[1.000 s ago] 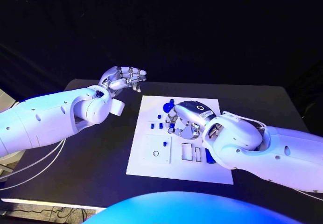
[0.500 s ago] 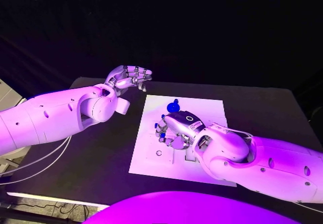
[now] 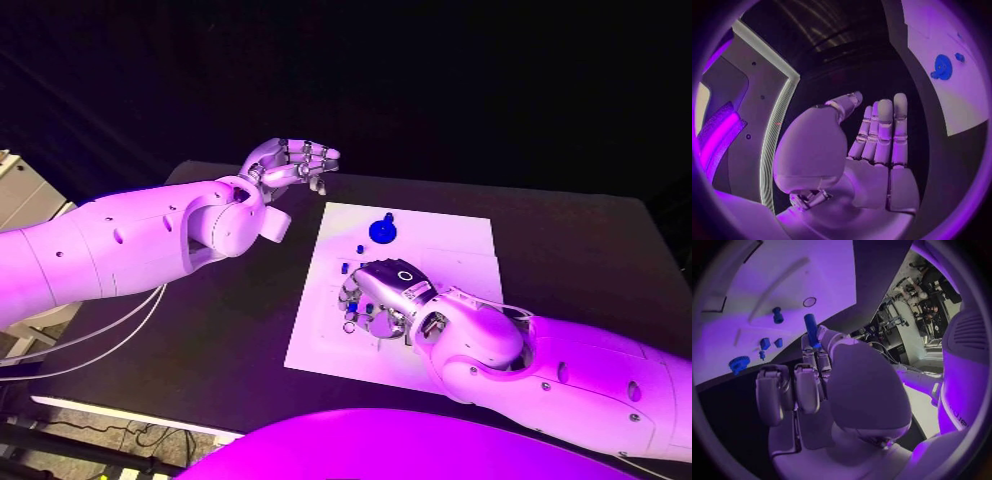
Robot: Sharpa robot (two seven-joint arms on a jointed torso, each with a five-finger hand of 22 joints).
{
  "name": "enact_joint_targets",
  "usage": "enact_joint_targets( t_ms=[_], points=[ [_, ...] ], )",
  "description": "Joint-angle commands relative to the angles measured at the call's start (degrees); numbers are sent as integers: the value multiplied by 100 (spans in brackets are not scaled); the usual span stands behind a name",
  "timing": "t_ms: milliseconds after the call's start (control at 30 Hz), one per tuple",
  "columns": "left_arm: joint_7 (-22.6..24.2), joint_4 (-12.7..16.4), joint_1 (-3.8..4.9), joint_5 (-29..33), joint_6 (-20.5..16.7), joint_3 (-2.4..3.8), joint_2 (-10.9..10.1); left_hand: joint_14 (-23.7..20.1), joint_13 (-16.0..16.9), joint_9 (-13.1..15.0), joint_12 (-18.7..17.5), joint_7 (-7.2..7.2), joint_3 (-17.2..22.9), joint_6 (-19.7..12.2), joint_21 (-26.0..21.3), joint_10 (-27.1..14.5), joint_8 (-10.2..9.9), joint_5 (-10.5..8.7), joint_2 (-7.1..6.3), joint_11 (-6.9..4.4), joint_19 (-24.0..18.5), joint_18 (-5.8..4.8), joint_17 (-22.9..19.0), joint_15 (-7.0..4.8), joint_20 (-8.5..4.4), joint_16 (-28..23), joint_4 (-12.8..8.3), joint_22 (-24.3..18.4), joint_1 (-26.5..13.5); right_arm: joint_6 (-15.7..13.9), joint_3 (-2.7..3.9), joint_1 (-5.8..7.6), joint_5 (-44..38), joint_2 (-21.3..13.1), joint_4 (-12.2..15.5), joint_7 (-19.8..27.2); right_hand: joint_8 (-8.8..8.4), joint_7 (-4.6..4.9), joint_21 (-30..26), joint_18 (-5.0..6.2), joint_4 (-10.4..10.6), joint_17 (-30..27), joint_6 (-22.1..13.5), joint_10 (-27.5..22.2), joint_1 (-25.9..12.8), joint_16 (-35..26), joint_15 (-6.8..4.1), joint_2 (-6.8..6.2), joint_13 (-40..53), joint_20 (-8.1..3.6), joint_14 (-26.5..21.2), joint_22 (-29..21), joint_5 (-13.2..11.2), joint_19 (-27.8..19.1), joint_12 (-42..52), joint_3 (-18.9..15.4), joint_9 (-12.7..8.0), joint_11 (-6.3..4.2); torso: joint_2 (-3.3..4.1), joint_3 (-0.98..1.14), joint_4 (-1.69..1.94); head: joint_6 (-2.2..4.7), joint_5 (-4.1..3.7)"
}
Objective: Assemble the parts on the task board
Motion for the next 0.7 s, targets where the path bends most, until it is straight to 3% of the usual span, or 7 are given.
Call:
enact_joint_targets(
  t_ms=[33, 700],
  points=[
    [41, 3, 5, 8, 40, 6, 16, -28, 7, -8, 17, 52, -10, -44, -23, -31, 31, 26, 21, -7, 40, 86, -7, 24, -5, 21, 21, -7, 38, -20, -4, -42, -198, 18, -31, 90, 30, -2, 9, -86, -304, 10, 54, 756, 38, 23, -29, -15, 366, -56, 265, 1396, 29, 498, 11, 324, 10, -618, -4, -2, -8, 0, 55],
    [32, -15, 4, 8, 49, 5, 31, -28, 7, -8, 17, 52, -10, -44, -23, -31, 31, 26, 21, -7, 40, 86, -7, 24, -5, 21, 21, -7, 38, -13, -15, -198, -222, 39, -129, 99, 30, -2, 9, -86, -304, 10, 54, 756, 38, 23, -29, -15, 366, -56, 265, 1396, 29, 498, 11, 324, 10, -618, -4, -7, -11, 0, 202]
  ],
)
